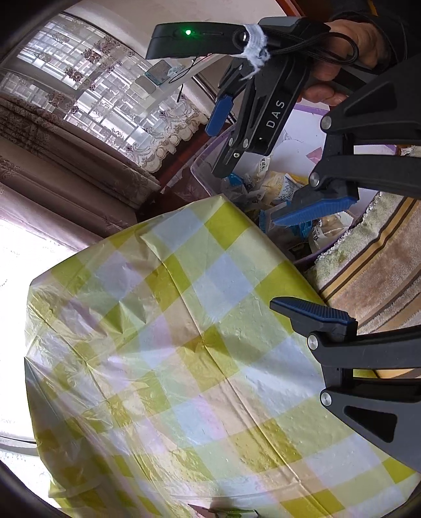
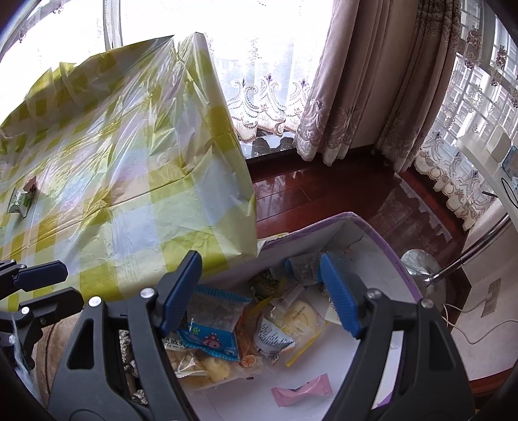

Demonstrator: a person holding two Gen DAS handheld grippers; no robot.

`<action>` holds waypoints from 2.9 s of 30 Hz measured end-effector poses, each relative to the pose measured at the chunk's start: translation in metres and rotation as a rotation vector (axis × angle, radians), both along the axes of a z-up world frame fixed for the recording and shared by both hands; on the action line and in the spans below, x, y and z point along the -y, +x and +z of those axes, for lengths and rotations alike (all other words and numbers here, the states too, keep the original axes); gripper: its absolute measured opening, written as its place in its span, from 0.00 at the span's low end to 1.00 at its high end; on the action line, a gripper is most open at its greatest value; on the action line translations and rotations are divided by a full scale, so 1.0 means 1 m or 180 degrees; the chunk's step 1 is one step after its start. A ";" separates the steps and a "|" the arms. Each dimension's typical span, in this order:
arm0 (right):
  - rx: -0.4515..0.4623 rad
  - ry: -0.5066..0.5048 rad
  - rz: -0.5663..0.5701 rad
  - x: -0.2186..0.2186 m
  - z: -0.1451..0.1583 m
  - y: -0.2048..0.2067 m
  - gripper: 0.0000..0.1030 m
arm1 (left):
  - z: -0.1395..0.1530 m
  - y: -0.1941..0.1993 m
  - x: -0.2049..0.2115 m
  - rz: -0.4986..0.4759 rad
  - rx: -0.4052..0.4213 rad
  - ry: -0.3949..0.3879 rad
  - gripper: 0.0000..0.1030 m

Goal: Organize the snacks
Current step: 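Move both open grippers back to the last snacks on the table, then grasp the green lemon packet with the left gripper while right grasps the pink bar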

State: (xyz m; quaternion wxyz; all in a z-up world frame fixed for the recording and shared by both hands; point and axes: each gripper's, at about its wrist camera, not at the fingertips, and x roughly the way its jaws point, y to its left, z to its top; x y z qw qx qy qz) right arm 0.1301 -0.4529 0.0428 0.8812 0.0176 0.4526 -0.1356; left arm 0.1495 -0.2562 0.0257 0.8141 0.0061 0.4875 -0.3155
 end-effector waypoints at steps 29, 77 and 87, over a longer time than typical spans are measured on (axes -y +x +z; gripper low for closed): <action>0.0063 0.0296 0.0786 -0.131 0.002 0.061 0.78 | -0.019 0.083 -0.261 0.2033 -0.0059 -0.0053 0.49; 0.0011 -0.0004 0.1944 -0.362 -0.039 0.192 0.82 | -0.038 0.100 -0.334 0.2543 0.0192 -0.0063 0.36; -0.0130 0.0094 0.2022 -0.376 -0.058 0.206 0.56 | -0.036 0.096 -0.339 0.2597 0.0201 -0.0104 0.35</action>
